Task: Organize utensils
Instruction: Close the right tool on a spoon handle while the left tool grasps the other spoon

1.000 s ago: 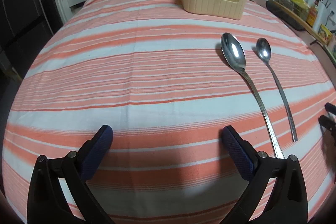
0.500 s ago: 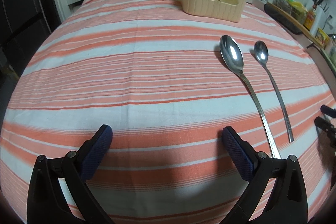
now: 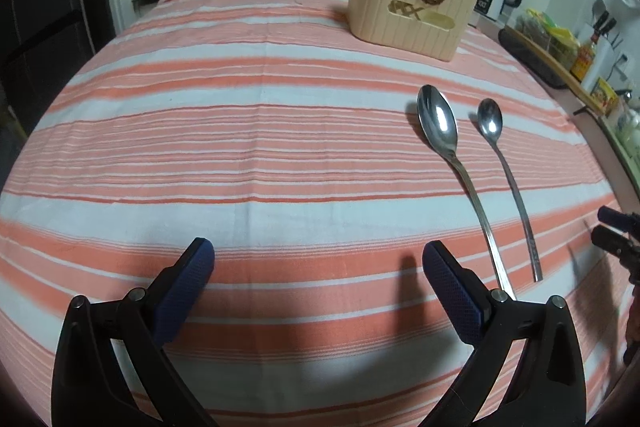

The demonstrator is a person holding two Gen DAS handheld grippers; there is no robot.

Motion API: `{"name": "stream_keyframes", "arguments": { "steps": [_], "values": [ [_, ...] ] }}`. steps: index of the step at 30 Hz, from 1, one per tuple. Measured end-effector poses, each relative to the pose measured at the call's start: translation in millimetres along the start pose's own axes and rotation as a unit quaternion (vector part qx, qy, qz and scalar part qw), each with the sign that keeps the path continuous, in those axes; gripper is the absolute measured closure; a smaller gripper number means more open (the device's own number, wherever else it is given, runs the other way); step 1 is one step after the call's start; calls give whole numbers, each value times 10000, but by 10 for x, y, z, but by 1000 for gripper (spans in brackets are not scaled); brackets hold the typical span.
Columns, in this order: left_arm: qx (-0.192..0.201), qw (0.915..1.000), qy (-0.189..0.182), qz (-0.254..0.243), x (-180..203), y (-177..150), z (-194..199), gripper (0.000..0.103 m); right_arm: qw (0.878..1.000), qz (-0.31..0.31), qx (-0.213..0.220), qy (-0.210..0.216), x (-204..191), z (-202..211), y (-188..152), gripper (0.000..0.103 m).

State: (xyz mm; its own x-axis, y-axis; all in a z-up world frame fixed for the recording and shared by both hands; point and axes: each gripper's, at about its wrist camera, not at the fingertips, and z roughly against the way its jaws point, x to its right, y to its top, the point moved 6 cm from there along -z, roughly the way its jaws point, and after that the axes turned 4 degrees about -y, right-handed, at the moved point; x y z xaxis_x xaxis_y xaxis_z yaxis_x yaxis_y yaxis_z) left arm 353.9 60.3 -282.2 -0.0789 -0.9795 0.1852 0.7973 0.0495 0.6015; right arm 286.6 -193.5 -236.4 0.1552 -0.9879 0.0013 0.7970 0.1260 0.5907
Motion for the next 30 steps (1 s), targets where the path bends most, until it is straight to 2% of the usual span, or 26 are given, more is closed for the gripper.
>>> {"name": "stream_keyframes", "arguments": {
  "steps": [2, 4, 5, 6, 8, 11, 13, 14, 15, 18, 25, 28, 29, 30],
  "values": [
    [-29, 9999, 91, -65, 26, -3, -14, 0, 9996, 81, 50, 271, -244, -16, 196, 29],
    [-64, 9997, 179, -127, 46, -5, -31, 0, 9988, 28, -87, 481, -454, -160, 371, 29],
    [-69, 9997, 187, -132, 48, -5, -35, 0, 9987, -1, -123, 488, -535, -235, 441, 33],
    [-65, 9998, 174, -122, 45, -4, -34, 0, 9988, -8, -122, 474, -610, -300, 509, 44],
    [-51, 9998, 138, -94, 32, -3, -28, 0, 9990, 5, -155, 421, -740, -432, 607, 54],
    [-63, 9997, 180, -119, 37, -5, -33, 0, 9986, 43, -370, 378, -878, -629, 620, 57],
    [-82, 9996, 226, -153, 44, -7, -41, 0, 9983, 186, -489, 245, -908, -729, 580, 72],
    [-85, 9996, 232, -158, 45, -7, -42, 0, 9986, 238, -441, 157, -898, -737, 562, 85],
    [-85, 9996, 225, -155, 41, -11, -39, 0, 9988, 297, -385, 52, -880, -725, 543, 91],
    [-80, 9997, 206, -142, 37, -15, -33, 0, 9989, 251, -363, -134, -732, -692, 478, 96],
    [-190, 9986, 442, -233, 47, -52, -13, 0, 9967, 51, -323, -741, 19, -436, 194, 96],
    [-193, 9989, 376, -212, 116, -81, 71, 1, 9967, -155, -317, -733, 299, -288, 63, 94],
    [-178, 9992, 298, -188, 161, -82, 106, 1, 9970, -162, -332, -681, 357, -242, 25, 89],
    [-173, 9995, 225, -163, 214, -78, 136, 1, 9975, -165, -309, -610, 395, -196, -3, 71]
  ]
}}
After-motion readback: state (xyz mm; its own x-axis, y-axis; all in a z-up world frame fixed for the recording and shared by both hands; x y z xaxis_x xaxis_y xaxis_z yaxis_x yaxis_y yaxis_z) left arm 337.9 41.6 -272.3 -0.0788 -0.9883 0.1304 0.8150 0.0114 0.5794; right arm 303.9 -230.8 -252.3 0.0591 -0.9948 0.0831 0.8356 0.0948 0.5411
